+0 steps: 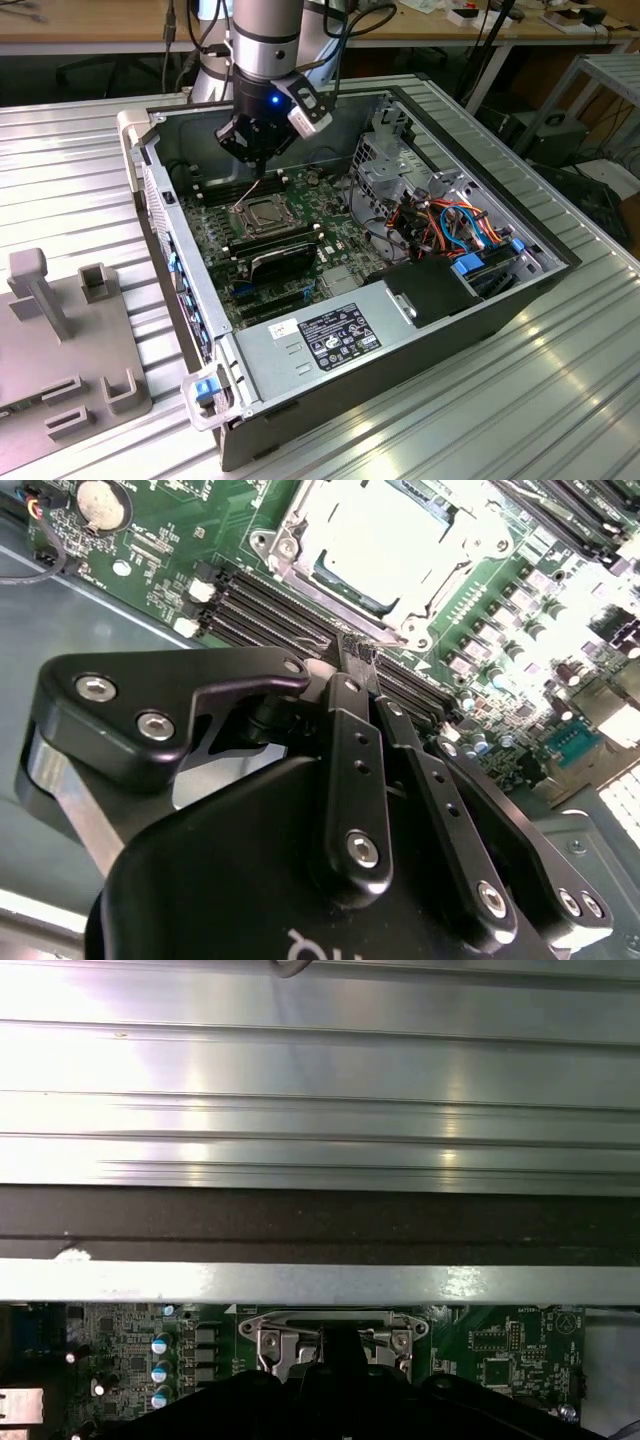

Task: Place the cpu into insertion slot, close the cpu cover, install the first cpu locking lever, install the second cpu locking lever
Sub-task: 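Install the first cpu locking lever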

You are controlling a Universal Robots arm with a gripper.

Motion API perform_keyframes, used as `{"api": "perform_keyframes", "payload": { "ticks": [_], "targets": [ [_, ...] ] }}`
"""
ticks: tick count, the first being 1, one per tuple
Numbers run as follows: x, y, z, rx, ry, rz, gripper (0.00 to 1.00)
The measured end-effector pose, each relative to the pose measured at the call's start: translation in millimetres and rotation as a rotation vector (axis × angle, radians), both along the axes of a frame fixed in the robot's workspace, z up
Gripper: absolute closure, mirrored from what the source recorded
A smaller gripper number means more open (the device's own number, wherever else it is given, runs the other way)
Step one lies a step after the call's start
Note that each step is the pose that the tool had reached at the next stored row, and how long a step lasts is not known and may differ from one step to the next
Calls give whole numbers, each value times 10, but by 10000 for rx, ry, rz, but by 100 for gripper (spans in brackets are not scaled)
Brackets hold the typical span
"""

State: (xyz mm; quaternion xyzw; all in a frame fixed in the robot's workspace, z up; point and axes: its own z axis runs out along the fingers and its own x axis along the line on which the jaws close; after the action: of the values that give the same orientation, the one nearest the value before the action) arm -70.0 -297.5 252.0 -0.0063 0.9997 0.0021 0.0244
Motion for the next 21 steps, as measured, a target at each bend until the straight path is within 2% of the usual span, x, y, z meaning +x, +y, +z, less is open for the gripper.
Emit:
{"api": "perform_keyframes", "payload": {
  "ticks": [3, 15, 21],
  "targets": [
    [17, 14, -36, 0, 0, -1, 89],
    [17, 17, -156, 1, -1, 7, 89],
    [22, 43, -215, 0, 0, 10, 89]
  ]
}}
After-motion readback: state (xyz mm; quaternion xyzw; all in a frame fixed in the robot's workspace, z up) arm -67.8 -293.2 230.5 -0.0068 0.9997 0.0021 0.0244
